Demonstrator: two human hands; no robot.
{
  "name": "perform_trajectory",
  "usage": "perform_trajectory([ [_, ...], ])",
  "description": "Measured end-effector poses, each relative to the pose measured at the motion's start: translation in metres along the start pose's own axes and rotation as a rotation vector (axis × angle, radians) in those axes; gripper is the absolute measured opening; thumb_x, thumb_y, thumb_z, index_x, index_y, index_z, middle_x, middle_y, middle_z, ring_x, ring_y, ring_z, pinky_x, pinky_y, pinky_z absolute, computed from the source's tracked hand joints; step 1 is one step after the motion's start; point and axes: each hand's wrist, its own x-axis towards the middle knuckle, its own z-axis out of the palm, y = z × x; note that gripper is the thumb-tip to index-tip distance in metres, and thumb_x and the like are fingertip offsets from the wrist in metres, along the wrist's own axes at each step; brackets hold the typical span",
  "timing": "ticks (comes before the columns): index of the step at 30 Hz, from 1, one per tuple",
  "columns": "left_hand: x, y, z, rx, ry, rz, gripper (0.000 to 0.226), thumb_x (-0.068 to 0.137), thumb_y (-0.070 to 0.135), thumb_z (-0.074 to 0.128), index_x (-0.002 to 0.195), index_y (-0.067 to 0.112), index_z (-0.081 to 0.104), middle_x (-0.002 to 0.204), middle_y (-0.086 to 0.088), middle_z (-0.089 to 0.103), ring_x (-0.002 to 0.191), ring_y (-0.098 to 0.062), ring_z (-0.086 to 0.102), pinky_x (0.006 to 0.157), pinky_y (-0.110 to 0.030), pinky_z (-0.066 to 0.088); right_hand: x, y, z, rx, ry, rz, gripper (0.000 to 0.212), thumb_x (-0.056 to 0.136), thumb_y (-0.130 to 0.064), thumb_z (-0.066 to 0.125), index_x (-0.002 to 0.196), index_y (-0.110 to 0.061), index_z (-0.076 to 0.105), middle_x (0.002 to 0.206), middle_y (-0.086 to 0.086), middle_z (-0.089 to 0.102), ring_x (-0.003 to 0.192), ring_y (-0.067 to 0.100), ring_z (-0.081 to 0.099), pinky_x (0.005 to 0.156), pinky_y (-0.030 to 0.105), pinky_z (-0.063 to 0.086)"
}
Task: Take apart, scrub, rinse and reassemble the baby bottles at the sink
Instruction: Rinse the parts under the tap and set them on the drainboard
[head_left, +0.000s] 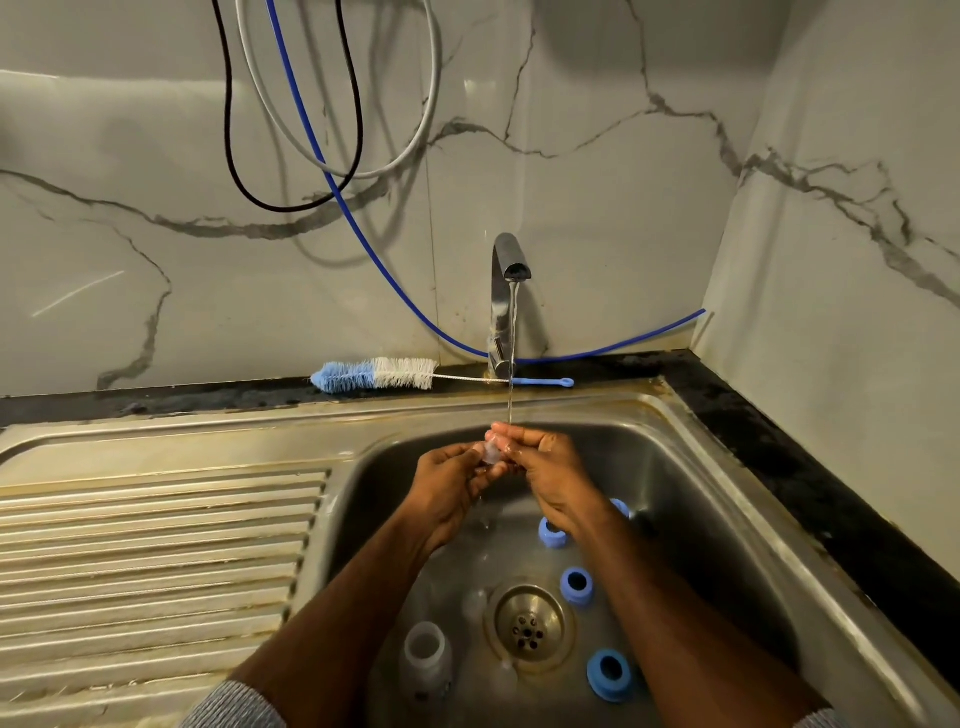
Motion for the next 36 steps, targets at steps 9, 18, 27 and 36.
perform_trajectory([
  [9, -0.003, -0.002, 0.008, 0.045, -0.025, 0.009, 0.024, 0.103, 0.005, 0.049, 0.11, -0.008, 0.067, 0.104, -0.023, 0.074, 0.085, -0.02, 0.075, 0.073, -0.025, 0.061, -0.001, 0.002, -0.001, -0.053, 0.128, -0.044, 0.015, 0.09, -0.018, 0.072, 0.103, -0.012, 0.076, 0.093, 0.002, 0.078, 0.089, 0.016, 0.074, 0.078, 0.024, 0.057],
  [18, 0.0, -0.009, 0.008, 0.194, 0.016, 0.153, 0.022, 0.1, 0.004, 0.056, 0.117, 0.003, 0.069, 0.104, -0.016, 0.076, 0.09, -0.024, 0.073, 0.083, -0.035, 0.062, 0.008, 0.013, -0.006, 0.077, 0.26, 0.122, 0.013, 0.097, -0.006, 0.059, 0.102, -0.012, 0.07, 0.097, 0.014, 0.075, 0.082, 0.026, 0.072, 0.073, 0.035, 0.06],
  [27, 0.004, -0.011, 0.008, 0.466, 0.176, 0.216, 0.013, 0.097, 0.01, 0.064, 0.096, 0.003, 0.076, 0.078, -0.02, 0.074, 0.058, -0.018, 0.064, 0.052, -0.023, 0.053, 0.006, 0.018, -0.002, -0.369, 0.121, 0.01, 0.011, 0.097, -0.015, 0.063, 0.105, -0.017, 0.071, 0.09, 0.007, 0.075, 0.082, 0.024, 0.074, 0.066, 0.029, 0.058],
  [36, 0.007, -0.012, 0.002, 0.435, 0.158, 0.166, 0.015, 0.098, 0.005, 0.061, 0.096, 0.003, 0.076, 0.073, -0.013, 0.073, 0.059, -0.015, 0.063, 0.052, -0.022, 0.05, 0.002, 0.01, -0.007, -0.223, 0.019, 0.034, 0.024, 0.093, -0.01, 0.069, 0.117, -0.013, 0.07, 0.102, 0.006, 0.076, 0.091, 0.018, 0.075, 0.083, 0.032, 0.061],
])
